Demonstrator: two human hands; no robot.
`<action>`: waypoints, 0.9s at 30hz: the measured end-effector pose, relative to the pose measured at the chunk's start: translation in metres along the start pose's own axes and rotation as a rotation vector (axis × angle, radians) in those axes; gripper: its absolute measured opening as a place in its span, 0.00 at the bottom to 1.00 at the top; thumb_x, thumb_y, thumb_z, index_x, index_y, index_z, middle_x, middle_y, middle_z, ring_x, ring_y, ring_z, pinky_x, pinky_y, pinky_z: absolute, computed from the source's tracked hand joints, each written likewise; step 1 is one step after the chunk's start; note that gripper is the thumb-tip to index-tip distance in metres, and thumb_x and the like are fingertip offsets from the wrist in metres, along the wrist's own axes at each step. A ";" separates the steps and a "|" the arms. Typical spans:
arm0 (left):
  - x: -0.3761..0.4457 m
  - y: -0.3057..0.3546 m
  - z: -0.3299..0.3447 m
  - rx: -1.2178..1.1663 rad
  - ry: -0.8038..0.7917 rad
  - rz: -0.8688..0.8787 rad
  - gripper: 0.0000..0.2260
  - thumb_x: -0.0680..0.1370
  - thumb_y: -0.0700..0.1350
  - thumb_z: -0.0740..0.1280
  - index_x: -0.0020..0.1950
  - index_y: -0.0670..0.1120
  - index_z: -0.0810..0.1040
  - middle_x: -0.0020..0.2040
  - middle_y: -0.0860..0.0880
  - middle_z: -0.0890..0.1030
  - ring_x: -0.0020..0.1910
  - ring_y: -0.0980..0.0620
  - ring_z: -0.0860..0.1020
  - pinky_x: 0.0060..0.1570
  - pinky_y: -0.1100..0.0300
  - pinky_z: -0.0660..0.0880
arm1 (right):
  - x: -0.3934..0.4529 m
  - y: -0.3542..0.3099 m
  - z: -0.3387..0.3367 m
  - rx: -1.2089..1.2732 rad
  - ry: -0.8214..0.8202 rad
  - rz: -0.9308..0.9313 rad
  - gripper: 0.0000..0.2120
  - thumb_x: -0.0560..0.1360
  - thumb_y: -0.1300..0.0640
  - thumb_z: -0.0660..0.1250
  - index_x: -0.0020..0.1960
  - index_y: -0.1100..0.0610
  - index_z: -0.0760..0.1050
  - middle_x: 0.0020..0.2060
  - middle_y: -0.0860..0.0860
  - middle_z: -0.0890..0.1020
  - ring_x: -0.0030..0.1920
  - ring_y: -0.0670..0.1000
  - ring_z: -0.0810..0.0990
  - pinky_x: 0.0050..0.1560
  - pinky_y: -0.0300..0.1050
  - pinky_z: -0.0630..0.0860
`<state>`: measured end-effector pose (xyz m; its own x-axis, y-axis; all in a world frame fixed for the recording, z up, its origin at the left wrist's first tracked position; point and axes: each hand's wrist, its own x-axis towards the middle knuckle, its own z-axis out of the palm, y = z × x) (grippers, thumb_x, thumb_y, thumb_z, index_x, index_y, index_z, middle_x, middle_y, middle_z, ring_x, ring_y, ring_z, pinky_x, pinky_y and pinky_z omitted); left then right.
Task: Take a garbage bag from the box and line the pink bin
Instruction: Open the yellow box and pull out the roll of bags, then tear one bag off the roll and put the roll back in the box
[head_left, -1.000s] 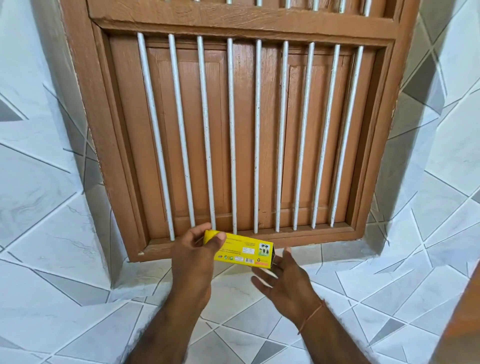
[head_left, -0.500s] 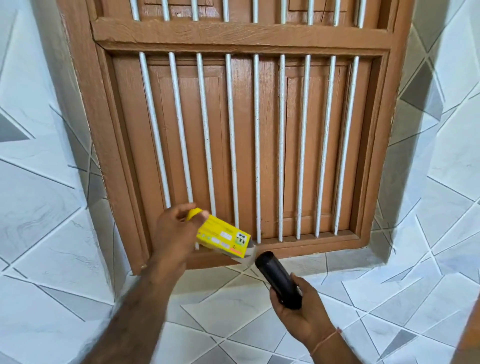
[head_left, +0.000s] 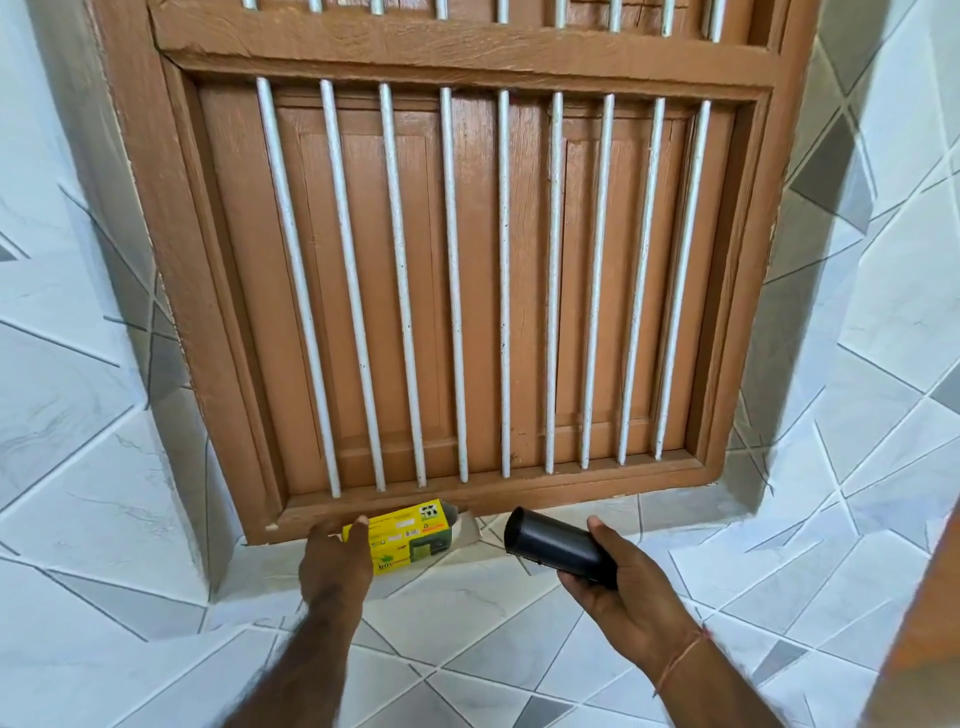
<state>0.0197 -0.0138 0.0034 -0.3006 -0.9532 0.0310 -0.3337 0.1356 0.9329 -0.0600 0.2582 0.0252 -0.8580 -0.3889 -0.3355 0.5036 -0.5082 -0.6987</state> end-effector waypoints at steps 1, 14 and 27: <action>0.004 -0.003 0.002 0.069 -0.018 0.046 0.16 0.76 0.50 0.68 0.58 0.41 0.79 0.57 0.37 0.82 0.57 0.33 0.78 0.58 0.47 0.72 | 0.000 0.002 0.000 -0.005 -0.005 -0.006 0.10 0.73 0.58 0.71 0.51 0.60 0.75 0.48 0.62 0.80 0.47 0.60 0.81 0.39 0.50 0.84; -0.112 0.037 -0.009 0.320 -0.766 0.857 0.29 0.69 0.59 0.71 0.69 0.59 0.69 0.61 0.63 0.75 0.60 0.59 0.73 0.62 0.60 0.71 | -0.009 0.024 0.029 -0.431 -0.081 -0.178 0.22 0.67 0.52 0.77 0.55 0.60 0.74 0.50 0.61 0.82 0.47 0.58 0.83 0.39 0.48 0.81; -0.139 0.040 -0.027 -0.799 -0.890 -0.337 0.12 0.80 0.47 0.62 0.54 0.41 0.80 0.46 0.37 0.83 0.44 0.41 0.81 0.42 0.49 0.79 | -0.033 0.045 0.048 -0.246 -0.408 0.007 0.18 0.75 0.47 0.66 0.57 0.59 0.80 0.45 0.57 0.84 0.46 0.54 0.82 0.47 0.51 0.78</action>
<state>0.0725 0.1173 0.0465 -0.9108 -0.3521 -0.2154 0.0318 -0.5802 0.8138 -0.0043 0.2118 0.0353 -0.7202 -0.6866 -0.0998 0.4279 -0.3262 -0.8429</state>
